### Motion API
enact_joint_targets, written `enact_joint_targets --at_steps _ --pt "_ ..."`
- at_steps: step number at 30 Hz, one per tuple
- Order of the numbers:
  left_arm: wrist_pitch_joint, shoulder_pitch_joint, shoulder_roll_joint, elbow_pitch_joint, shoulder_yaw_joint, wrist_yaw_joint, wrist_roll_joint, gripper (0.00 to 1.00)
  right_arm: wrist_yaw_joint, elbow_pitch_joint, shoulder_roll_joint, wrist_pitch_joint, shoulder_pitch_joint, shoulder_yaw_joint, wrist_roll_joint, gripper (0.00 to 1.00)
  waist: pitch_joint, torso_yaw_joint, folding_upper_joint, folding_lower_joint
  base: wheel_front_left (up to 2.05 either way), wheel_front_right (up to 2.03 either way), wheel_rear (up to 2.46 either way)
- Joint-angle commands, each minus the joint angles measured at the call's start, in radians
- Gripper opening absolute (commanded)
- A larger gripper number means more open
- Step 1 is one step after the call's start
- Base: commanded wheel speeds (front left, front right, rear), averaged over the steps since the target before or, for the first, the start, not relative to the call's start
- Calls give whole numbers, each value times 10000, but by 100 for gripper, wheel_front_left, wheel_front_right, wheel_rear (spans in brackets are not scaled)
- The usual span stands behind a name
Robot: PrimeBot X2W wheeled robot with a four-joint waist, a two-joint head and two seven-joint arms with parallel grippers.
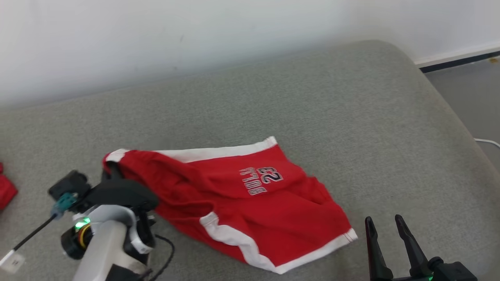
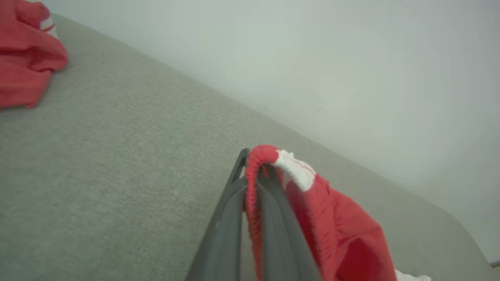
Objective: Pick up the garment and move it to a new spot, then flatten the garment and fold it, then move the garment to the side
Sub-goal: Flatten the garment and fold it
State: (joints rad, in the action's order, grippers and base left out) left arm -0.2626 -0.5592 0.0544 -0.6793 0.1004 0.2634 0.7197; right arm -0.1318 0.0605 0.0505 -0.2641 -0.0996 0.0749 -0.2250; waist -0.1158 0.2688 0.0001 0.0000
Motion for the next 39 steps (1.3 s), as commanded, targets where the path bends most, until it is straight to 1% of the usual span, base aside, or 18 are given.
enact_joint_targets --at_steps 1,2,3,4,5,8,10,16,19,21,24,25,28,31,33,34,35,39 --pt "-32 175 39 -53 -232 -79 -139 0 22 -8 -4 -7 36 8 95 100 -158 -241 -1 0 0 0 0" --pt "-32 228 30 -120 -522 -153 -241 0 22 0 -1 -7 31 19 89 100 -155 -275 -1 0 0 0 0" --pt "-32 273 22 -223 -757 -238 -342 35 22 5 -1 -7 25 15 91 100 -149 -320 -1 0 0 0 0" --pt "-32 317 16 -367 -975 -312 -364 95 22 16 1 -7 21 43 99 100 -131 -350 -1 0 0 0 0" --pt "-32 348 20 -484 -1175 -387 -450 100 22 30 9 -7 14 65 96 100 -110 -373 -1 0 0 0 0" --pt "-33 418 1 -875 -1618 -578 -749 100 22 61 28 -5 -10 104 109 100 -27 -439 -1 0 0 0 0" --pt "-31 530 -9 -1415 -1684 -817 -799 100 22 81 33 -7 -35 121 116 100 55 -475 -1 0 0 0 0" --pt "464 684 74 -3090 -1137 -1776 -855 100 22 132 32 -7 -184 118 73 100 357 -580 -1 0 0 0 0" --pt "251 922 207 -3244 -850 -2208 -1083 100 22 138 25 -7 -253 79 35 100 504 -659 -1 0 0 0 0" --pt "91 1150 239 -3026 -692 -2438 -1309 100 22 132 23 -7 -307 3 16 100 594 -743 -1 0 0 0 0" --pt "-17 1719 236 -2276 -391 -2650 -1787 100 22 113 15 -7 -423 -126 20 100 746 -909 -1 0 0 0 0" --pt "-35 1958 241 -1762 -375 -2711 -2003 100 22 105 16 -7 -463 -183 26 100 794 -979 -1 0 0 0 0" --pt "-33 3038 197 376 -562 -2845 -2623 100 22 52 14 -7 -535 -337 76 100 949 -1179 -1 0 0 0 0" --pt "-29 4278 102 2641 -801 -3183 -3176 100 22 11 8 -7 -600 -503 134 100 1083 -1411 -1 0 0 0 0" --pt "-30 5017 40 3749 -823 -3387 -3540 100 22 2 8 -7 -657 -608 158 100 1201 -1561 -1 0 0 0 0" --pt "-29 5354 23 4146 -911 -3431 -3672 100 22 5 9 -5 -693 -666 175 100 1271 -1642 -1 0 0 0 0" --pt "-29 5354 23 4146 -911 -3431 -3672 100 22 5 9 -5 -693 -666 175 100 1271 -1642 -1 0 0 0 0" --pt "-31 6400 -41 5540 -1120 -3591 -4140 100 22 2 3 -7 -800 -815 192 100 1490 -1964 -1 0 0 0 0"
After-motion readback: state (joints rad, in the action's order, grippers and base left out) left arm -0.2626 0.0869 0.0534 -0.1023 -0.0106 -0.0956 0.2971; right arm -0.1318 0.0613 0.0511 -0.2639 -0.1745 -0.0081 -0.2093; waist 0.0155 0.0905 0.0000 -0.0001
